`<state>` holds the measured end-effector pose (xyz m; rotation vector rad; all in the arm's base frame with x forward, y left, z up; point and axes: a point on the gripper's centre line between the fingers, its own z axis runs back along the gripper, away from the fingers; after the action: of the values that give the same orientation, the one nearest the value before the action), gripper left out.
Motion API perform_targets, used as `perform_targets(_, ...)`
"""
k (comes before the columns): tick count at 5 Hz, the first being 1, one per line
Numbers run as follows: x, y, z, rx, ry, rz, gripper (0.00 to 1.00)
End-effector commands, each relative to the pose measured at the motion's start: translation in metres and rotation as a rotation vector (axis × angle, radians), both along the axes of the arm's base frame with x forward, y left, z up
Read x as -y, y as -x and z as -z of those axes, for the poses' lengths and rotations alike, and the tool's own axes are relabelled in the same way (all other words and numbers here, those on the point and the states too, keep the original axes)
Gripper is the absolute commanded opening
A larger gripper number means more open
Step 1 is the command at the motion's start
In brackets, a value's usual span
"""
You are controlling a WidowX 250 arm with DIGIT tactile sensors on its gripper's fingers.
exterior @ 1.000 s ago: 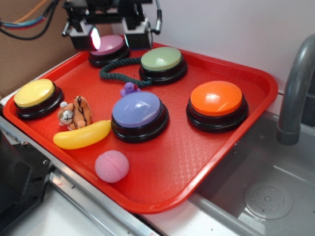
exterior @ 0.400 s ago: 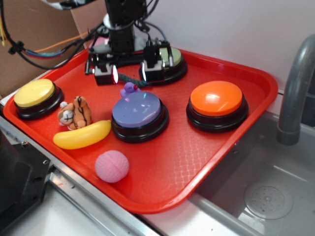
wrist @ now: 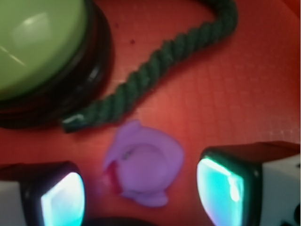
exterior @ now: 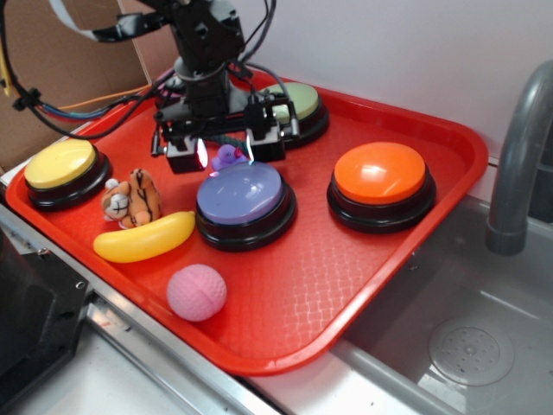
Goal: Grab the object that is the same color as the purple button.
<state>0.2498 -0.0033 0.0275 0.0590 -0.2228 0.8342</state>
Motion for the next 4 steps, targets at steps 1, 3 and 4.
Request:
perform_targets(1, -0.013, -0.006, -0.005, 0.046, 0.026, 0.016, 0.0)
perform_targets(3, -0.014, -0.008, -0.013, 0.026, 0.016, 0.089, 0.0)
perform_targets(4, -0.016, -0.007, -0.044, -0.062, 0.041, 0.314, 0.0)
